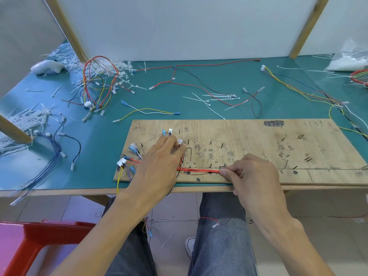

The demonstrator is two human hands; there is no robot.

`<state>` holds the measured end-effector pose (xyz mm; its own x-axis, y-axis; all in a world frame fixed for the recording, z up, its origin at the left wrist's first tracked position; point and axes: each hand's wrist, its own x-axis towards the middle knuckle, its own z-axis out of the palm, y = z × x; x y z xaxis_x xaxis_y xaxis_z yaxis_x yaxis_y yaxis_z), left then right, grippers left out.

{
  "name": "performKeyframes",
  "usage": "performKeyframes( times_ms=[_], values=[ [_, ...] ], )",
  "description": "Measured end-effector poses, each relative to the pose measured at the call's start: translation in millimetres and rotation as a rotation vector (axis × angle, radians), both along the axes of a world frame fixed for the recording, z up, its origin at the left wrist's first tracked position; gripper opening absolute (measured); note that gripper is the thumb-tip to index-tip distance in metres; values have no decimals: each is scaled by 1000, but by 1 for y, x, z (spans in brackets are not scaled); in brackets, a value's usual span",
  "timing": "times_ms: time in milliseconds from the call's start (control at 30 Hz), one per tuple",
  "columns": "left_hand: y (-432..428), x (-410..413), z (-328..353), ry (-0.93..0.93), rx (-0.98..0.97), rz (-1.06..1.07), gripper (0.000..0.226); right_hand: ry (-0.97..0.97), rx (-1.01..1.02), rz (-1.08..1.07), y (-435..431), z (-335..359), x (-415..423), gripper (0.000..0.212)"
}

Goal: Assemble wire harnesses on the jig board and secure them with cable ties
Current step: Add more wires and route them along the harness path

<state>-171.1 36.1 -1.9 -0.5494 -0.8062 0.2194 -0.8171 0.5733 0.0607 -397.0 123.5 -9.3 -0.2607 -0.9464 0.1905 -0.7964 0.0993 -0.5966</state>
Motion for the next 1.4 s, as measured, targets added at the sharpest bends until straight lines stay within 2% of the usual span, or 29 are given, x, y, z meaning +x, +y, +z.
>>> performKeyframes(
  times_ms=[333,600,733,800,933,1033,1167,1400],
  values=[
    [3,17,-4,35,43,-112,56,45,-30,10,-1,8,-2,12],
    [10,19,-5,174,5,-125,33,11,69,-1,-2,18,-15,9],
    [11,18,-8,187,44,-72,44,46,73,-27,-5,21,-18,9],
    [11,17,-12,213,72,-45,45,-55,51,-47,-3,20,-21,8],
    [11,14,-15,264,100,4,38,-438,45,-63,6,17,-31,24],
    [10,13,-14,252,109,21,40,-715,67,6,14,20,-42,25],
    [10,13,-14,237,125,29,43,-735,80,51,22,26,-56,22],
    [10,12,-13,231,141,51,46,-676,32,-99,31,19,-64,32]
  ],
)
